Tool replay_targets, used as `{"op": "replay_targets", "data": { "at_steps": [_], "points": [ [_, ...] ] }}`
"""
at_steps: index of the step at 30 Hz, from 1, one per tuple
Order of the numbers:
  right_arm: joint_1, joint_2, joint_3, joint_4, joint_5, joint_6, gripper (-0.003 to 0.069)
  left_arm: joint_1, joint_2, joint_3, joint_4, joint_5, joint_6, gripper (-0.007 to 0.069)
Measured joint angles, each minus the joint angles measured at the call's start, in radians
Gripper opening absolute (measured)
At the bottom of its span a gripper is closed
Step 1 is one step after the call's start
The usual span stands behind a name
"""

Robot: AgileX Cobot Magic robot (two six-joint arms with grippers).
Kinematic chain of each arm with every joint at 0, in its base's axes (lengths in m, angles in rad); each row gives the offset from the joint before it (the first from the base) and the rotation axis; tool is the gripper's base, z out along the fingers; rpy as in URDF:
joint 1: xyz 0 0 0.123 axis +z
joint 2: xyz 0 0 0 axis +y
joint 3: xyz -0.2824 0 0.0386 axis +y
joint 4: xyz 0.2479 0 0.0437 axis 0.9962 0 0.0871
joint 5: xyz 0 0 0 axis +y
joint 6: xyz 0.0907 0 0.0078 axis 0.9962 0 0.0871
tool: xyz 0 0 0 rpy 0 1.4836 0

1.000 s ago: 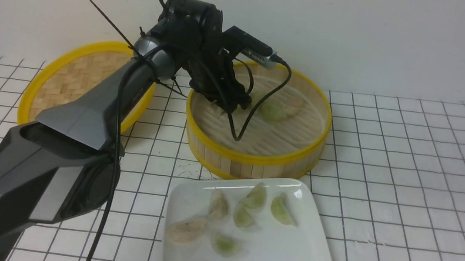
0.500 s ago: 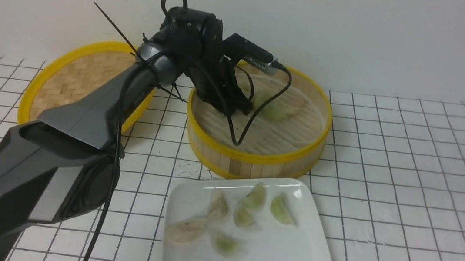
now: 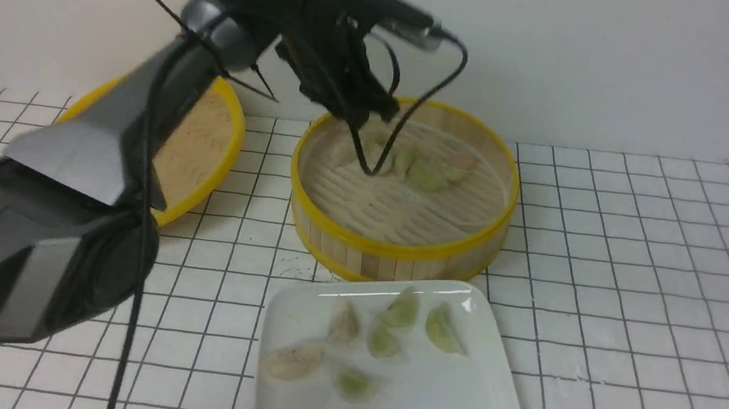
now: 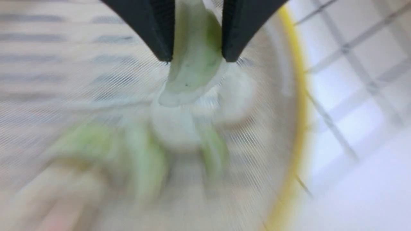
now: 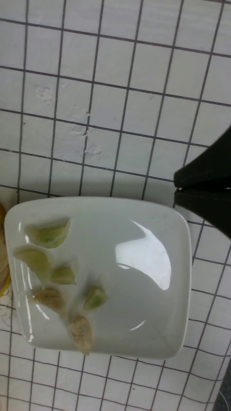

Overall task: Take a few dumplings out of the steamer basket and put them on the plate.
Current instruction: Use the left arm to grab a dumpling from the steamer, then use the left arm to put the dumpling into the plate

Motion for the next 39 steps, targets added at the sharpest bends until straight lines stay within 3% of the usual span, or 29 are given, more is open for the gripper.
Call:
{"op": "replay_targets", "data": {
  "at_steps": [5,9,13,17,24,30,33,36,39],
  "points": [
    [0.000,0.000,0.000,0.000,-0.055,-0.012,-0.0010,0.000,-0.224,0.194,-0.009,0.000,-0.078,0.0162],
    [0.000,0.000,0.000,0.000,-0.098,-0.049,-0.0010,-0.007,-0.485,0.662,-0.059,-0.001,-0.116,0.0162],
    [0.000,0.000,0.000,0.001,-0.106,-0.060,-0.0010,-0.044,-0.589,0.975,-0.159,-0.001,-0.102,0.0162],
    [0.000,0.000,0.000,0.001,-0.107,-0.061,-0.0010,-0.147,-0.610,1.196,-0.236,-0.015,-0.035,0.0162],
    [0.000,0.041,-0.015,0.001,-0.105,-0.061,-0.0010,-0.255,-0.547,1.281,-0.210,-0.083,0.007,0.0174],
    [0.000,0.169,-0.111,0.022,-0.075,-0.064,-0.0010,-0.258,-0.520,1.281,-0.194,-0.129,0.006,0.0377],
    [0.003,0.254,-0.195,0.048,-0.055,-0.075,-0.0010,-0.258,-0.519,1.270,-0.187,-0.131,0.000,0.0428],
    [0.039,0.350,-0.302,0.051,-0.043,-0.080,-0.0010,-0.254,-0.523,1.241,-0.151,-0.123,-0.040,0.0370],
    [0.099,0.470,-0.415,0.040,-0.053,-0.084,-0.0010,-0.231,-0.561,1.223,-0.105,-0.120,-0.102,0.0197]
  ]
}}
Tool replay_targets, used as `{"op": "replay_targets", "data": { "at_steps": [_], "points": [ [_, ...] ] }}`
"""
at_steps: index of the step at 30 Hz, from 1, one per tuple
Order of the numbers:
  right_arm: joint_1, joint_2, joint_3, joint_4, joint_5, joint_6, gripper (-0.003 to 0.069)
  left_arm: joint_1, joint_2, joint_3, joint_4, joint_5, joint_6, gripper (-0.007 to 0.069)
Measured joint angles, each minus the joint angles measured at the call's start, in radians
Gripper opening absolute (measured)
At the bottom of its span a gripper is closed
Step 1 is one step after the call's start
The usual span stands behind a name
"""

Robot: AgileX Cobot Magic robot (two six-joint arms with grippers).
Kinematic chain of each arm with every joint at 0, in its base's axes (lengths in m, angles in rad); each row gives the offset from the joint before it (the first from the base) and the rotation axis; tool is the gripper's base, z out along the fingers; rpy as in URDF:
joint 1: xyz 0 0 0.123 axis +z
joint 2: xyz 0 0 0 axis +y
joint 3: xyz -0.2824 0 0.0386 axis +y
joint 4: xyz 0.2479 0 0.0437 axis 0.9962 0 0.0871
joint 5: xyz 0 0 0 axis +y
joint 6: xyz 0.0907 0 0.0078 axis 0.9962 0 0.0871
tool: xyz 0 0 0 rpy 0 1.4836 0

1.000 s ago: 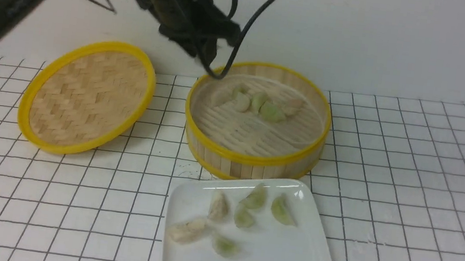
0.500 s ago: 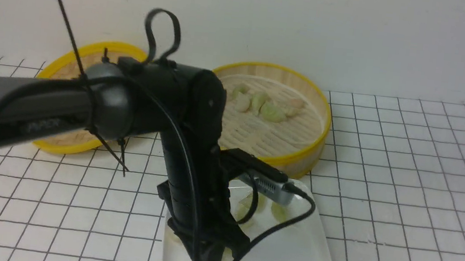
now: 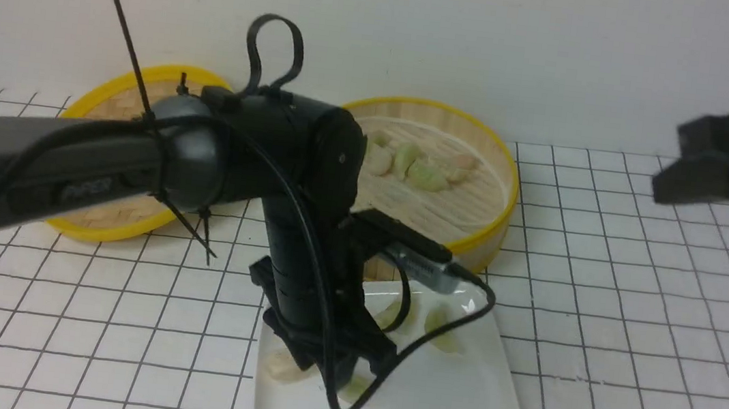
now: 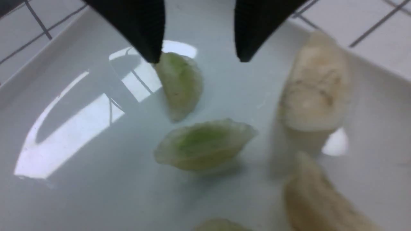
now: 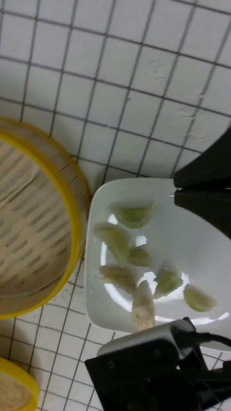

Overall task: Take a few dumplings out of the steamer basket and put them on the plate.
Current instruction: Use the left arm to put the dumpling into the plate, then use the right arm to grab a dumpling from inside the steamer

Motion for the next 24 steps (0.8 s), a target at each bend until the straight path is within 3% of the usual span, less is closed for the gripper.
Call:
{"op": "replay_targets", "data": {
  "at_steps": [1,4,11,19,24],
  "points": [
    [0.027,0.050,-0.057,-0.015,-0.015,-0.001,-0.0010,0.017,-0.032,-0.001,0.022,0.001,-0.025,0.0112],
    [0.080,0.225,-0.220,-0.057,-0.047,-0.001,-0.0005,0.068,-0.144,0.000,0.069,0.021,-0.079,0.0015],
    [0.131,0.557,-0.527,-0.098,-0.055,-0.002,0.0082,0.120,-0.409,0.075,0.093,0.038,-0.116,-0.0006],
    [0.166,0.932,-0.933,-0.188,-0.054,-0.021,0.0342,0.120,-0.702,0.226,0.089,0.053,-0.194,-0.0006],
    [0.166,1.042,-1.037,-0.211,-0.070,-0.022,0.0405,0.120,-0.768,0.270,0.089,0.067,-0.208,-0.0006]
  ]
}}
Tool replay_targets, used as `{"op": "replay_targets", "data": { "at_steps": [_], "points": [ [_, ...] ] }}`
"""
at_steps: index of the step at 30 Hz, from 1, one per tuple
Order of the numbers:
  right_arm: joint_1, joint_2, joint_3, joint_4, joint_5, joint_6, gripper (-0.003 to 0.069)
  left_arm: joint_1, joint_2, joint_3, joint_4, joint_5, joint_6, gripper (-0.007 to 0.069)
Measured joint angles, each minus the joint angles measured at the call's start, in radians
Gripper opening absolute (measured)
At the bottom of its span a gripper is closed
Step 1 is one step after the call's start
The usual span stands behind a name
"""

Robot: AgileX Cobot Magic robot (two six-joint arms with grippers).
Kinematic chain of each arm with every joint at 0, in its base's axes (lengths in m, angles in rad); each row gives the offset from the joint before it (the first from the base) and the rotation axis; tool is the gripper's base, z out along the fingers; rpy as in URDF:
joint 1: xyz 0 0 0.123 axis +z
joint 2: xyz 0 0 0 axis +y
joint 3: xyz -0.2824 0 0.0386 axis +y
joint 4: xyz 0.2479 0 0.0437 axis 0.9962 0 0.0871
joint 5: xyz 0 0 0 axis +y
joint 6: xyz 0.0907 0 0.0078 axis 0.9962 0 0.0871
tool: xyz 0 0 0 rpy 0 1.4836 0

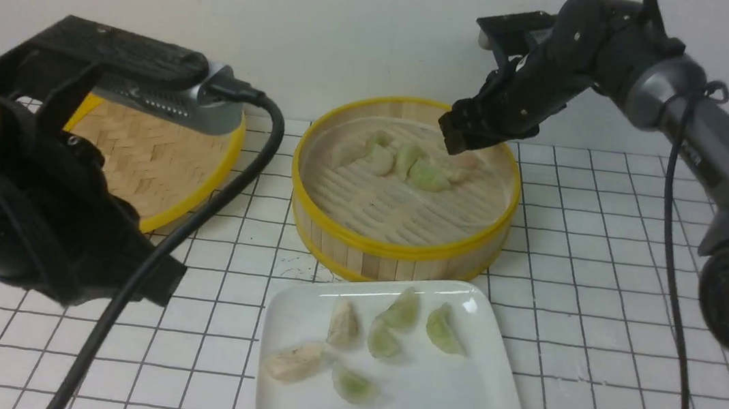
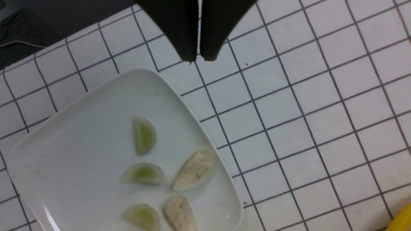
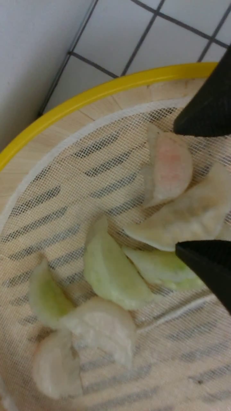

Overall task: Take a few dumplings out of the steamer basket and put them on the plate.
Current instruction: Use the right arm to grab a dumpling from inside the steamer

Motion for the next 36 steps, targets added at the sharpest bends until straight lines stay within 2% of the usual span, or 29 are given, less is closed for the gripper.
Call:
{"op": "replay_targets", "data": {
  "at_steps": [10,23,31,36],
  "points": [
    [0.023,0.046,-0.021,0.000,-0.035,-0.082,0.0412,0.000,-0.014,0.031,0.012,0.004,-0.005,-0.0006],
    [0.061,0.035,-0.021,-0.045,0.005,-0.085,0.0412,0.000,-0.014,0.031,0.048,-0.001,-0.005,-0.0006],
    [0.066,0.049,-0.025,-0.063,-0.024,-0.085,0.0412,0.000,-0.014,0.031,0.081,-0.001,-0.005,-0.0006],
    [0.065,0.061,-0.033,-0.035,0.012,-0.085,0.0401,0.000,-0.014,0.031,0.084,-0.001,-0.011,-0.0006]
  ]
}}
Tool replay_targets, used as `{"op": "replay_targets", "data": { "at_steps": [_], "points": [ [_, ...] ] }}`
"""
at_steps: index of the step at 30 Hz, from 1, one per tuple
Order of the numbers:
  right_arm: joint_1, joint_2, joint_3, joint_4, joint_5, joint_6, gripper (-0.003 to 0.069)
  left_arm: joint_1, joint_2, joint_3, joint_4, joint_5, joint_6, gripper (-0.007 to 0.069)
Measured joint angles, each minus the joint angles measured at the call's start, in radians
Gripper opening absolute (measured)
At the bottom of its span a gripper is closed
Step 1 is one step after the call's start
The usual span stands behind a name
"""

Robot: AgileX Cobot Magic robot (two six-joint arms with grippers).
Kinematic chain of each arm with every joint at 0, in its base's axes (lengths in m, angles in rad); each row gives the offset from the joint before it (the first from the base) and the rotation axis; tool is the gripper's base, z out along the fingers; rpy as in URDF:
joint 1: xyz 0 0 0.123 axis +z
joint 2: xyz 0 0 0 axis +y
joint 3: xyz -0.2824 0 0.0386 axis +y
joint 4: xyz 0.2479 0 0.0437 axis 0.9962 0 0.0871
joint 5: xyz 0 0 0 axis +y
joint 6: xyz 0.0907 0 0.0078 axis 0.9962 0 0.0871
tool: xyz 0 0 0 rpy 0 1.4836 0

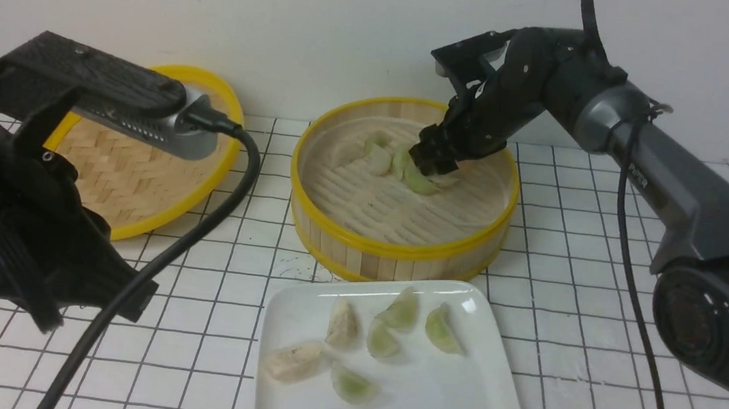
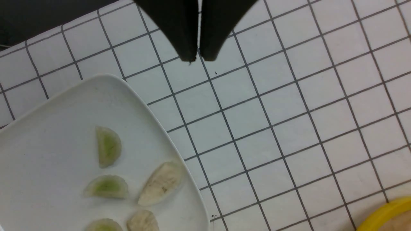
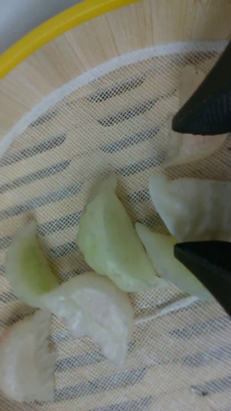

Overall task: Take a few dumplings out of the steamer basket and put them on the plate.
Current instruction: Use the right arm to grab a dumpling from inside the steamer

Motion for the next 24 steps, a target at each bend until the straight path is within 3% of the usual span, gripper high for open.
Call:
{"op": "replay_targets", "data": {
  "at_steps": [7,10,12,18,24],
  "points": [
    [0.001,0.002,-0.002,0.093,0.086,0.047,0.0333,0.000,0.001,0.000,0.001,0.000,-0.001,-0.0006],
    [0.008,0.003,-0.001,0.112,0.095,0.058,0.0236,0.000,0.001,0.000,0.000,0.002,-0.001,-0.0006],
    [0.009,0.003,-0.001,0.112,0.095,0.061,0.0213,0.000,0.001,0.000,0.000,0.003,-0.001,-0.0006],
    [0.009,-0.020,-0.006,0.080,0.131,0.121,0.0214,0.000,0.001,0.000,0.000,0.008,-0.002,-0.0006],
    [0.009,-0.213,0.057,0.017,0.145,0.198,0.0214,0.000,0.001,0.000,0.001,0.012,-0.002,-0.0006]
  ]
}}
